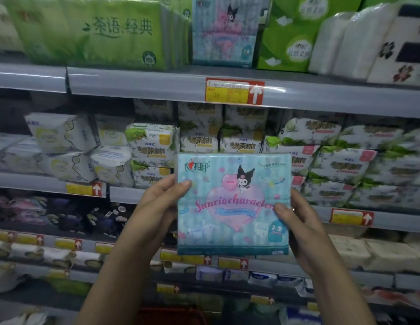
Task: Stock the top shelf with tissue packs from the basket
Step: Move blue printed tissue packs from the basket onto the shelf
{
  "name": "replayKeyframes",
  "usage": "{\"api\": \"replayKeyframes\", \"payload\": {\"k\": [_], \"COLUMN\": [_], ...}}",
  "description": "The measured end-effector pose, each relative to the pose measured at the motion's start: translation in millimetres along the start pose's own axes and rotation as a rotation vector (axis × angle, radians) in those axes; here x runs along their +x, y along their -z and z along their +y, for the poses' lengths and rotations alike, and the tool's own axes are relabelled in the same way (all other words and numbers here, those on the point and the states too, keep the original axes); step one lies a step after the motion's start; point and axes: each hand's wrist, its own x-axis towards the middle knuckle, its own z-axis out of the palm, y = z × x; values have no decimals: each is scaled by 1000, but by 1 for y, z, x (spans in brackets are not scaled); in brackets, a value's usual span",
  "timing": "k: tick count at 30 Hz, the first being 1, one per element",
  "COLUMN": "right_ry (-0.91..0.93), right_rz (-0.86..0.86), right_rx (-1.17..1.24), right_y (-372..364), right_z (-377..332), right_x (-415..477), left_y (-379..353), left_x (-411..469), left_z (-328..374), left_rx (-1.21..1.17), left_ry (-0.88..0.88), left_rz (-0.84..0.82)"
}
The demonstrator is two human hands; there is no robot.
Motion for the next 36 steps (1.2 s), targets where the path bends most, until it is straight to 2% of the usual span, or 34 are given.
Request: {"api": "replayKeyframes", "payload": {"k": [4,11,15,25,32,36], "right_ry": [39,118,166,390,433,458], "right_rz": [-54,-26,1,-84,-52,-40], "right_rx": [29,36,28,-33,-56,-66], "right_y": [-5,-15,-21,-54,-75,-87], "right_z": [-8,-29,-44,-92,-109,-120], "right_x": [7,16,21,34,35,38], "left_y": [0,-1,-2,-3,2,4], "left_x": [5,15,25,35,33,35], "left_z": [17,57,77,129,161,180], "left_rx": [40,218,207,183,291,273], "left_ry": [-30,-151,-207,-357,-468,-493], "left_rz": [6,-56,-87,-143,-214,-265]}}
